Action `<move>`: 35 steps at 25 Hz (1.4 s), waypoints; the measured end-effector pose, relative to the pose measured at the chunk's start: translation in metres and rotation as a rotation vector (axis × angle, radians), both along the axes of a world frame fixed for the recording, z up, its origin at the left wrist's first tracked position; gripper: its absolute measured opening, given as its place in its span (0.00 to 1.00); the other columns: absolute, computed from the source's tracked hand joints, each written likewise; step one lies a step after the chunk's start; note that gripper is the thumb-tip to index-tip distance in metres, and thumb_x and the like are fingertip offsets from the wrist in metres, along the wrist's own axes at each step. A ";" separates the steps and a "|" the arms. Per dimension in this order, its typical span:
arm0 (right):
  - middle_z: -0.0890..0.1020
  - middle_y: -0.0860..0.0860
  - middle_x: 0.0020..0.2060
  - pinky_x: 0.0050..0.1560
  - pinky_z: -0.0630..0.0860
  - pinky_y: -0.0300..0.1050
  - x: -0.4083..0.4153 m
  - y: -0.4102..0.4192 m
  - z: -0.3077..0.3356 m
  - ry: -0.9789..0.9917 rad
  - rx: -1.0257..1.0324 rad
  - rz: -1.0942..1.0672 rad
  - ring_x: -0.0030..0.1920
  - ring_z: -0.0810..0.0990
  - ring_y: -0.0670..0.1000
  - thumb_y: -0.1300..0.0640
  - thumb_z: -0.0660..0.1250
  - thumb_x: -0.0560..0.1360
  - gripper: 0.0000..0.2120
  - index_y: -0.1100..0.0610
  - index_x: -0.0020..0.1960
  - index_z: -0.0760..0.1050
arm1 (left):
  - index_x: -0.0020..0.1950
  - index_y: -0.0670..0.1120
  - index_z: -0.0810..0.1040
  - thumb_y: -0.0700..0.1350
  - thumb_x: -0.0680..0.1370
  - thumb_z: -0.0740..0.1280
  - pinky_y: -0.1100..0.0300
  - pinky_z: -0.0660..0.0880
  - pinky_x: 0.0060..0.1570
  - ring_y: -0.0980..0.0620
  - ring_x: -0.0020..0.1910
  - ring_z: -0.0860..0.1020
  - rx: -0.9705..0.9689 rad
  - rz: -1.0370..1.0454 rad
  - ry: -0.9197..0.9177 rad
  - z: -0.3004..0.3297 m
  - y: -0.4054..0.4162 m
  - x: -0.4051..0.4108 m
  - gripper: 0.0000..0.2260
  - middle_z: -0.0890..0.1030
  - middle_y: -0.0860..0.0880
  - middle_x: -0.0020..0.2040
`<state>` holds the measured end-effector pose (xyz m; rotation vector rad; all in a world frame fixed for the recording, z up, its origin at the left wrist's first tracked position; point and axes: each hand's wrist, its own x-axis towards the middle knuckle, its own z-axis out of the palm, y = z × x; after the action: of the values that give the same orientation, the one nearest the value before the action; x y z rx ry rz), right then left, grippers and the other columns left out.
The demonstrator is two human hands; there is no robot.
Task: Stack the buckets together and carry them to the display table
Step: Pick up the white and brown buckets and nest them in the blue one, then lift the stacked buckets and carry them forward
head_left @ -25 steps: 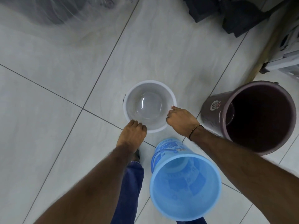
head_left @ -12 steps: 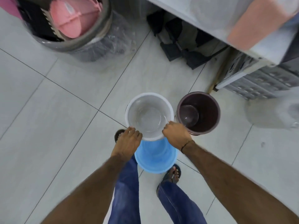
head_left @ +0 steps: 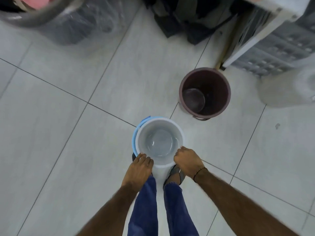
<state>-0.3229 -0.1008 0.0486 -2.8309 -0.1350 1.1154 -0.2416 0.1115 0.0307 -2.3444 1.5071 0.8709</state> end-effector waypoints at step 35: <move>0.77 0.49 0.41 0.40 0.74 0.43 0.055 -0.054 0.062 -0.135 0.319 -1.803 0.41 0.77 0.54 0.51 0.74 0.67 0.18 0.52 0.54 0.75 | 0.59 0.46 0.79 0.51 0.68 0.77 0.55 0.73 0.41 0.44 0.41 0.76 -0.151 0.790 0.130 0.091 -0.121 0.205 0.22 0.77 0.43 0.53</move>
<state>-0.2674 -0.1545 0.1109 -1.5232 1.5993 0.3091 -0.0362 -0.0095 0.1217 -3.0946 0.6505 1.1016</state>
